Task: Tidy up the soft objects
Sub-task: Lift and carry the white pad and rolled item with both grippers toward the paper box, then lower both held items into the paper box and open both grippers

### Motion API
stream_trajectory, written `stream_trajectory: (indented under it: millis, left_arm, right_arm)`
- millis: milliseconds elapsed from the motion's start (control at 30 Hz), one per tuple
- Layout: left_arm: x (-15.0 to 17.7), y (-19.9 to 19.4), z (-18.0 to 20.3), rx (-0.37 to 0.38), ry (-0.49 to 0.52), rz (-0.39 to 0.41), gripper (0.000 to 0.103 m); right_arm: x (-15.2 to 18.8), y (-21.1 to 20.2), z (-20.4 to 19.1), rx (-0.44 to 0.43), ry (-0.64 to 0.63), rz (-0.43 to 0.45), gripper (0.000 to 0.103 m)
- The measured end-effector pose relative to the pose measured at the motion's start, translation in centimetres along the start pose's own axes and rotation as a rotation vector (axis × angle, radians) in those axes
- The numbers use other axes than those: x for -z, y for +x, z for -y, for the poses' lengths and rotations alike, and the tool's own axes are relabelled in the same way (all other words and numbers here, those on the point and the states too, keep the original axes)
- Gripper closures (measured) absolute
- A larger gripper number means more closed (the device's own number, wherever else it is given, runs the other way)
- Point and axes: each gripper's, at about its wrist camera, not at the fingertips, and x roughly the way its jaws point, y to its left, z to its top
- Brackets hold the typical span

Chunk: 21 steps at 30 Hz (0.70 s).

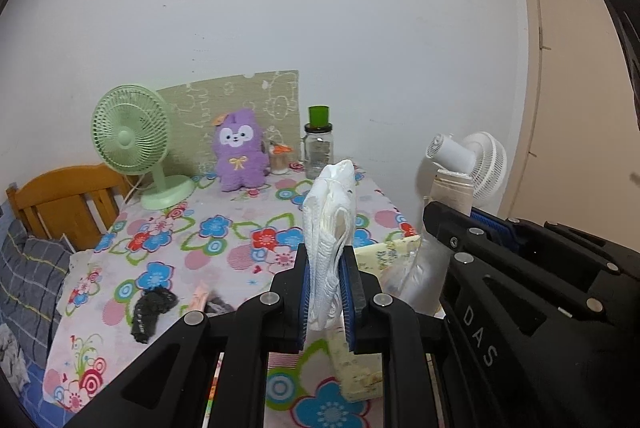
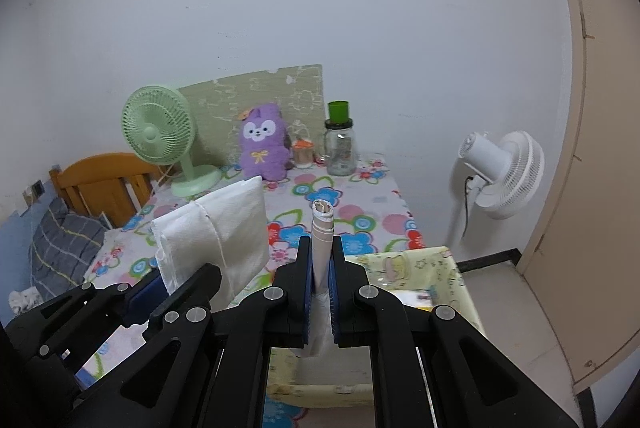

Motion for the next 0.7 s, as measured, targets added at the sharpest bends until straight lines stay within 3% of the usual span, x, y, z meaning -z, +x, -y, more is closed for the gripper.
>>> stream_trajectory:
  millis: [367, 700]
  left_arm:
    - [0.4, 2.6, 2.7, 0.040, -0.005, -0.050, 0.092]
    - [2.2, 5.4, 3.4, 0.032, -0.022, -0.133, 0.091]
  right_arm:
    - [0.6, 1.5, 3.5, 0.037, 0.013, -0.045, 0.093]
    - [2.8, 4.5, 5.0, 0.035, 0.040, -0.132, 0.093]
